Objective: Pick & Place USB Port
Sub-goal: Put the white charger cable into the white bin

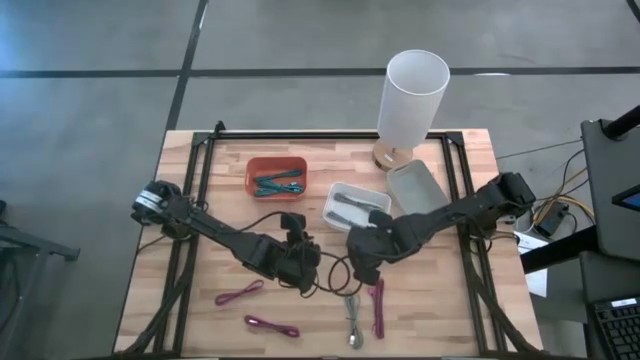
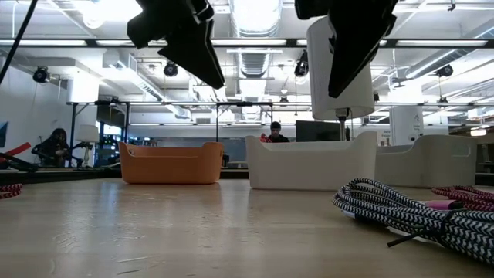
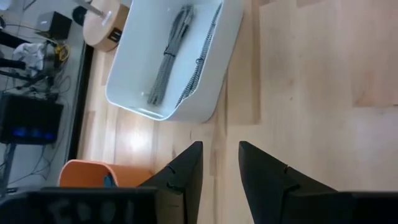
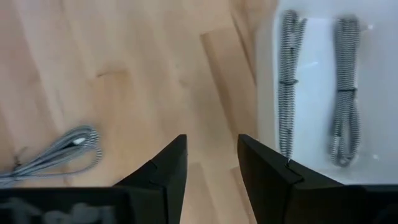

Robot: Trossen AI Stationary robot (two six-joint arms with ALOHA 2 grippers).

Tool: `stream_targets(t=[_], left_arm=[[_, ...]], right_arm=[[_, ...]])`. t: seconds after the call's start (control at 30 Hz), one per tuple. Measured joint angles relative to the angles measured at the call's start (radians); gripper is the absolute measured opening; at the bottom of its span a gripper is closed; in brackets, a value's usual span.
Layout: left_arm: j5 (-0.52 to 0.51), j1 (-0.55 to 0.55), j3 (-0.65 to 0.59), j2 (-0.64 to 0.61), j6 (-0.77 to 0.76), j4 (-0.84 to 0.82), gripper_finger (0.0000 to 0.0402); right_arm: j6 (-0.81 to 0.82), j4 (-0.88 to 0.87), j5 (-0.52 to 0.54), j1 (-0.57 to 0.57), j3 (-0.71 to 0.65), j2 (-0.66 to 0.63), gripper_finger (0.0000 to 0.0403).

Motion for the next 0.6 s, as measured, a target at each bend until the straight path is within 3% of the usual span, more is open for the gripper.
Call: stream_targets(t=[0.23,0.47,0.6], left_arm=[[0.03,0.0,0.001,-0.001,-0.001,0.003,0.0115],[0.173,-0.009,0.001,-0.001,0.024,0.003,0.0115],[0.193,-0.026,0.001,-0.001,0.06,0.004,0.0115]], right_arm=[[0.034,0.055,-0.017,0.027,-0.007,0.0,0.0127],[0.248,0.081,-0.023,0.068,-0.045,0.0,0.0128],[0.37,0.173,-0.039,0.109,-0.099,0.002,0.0132]])
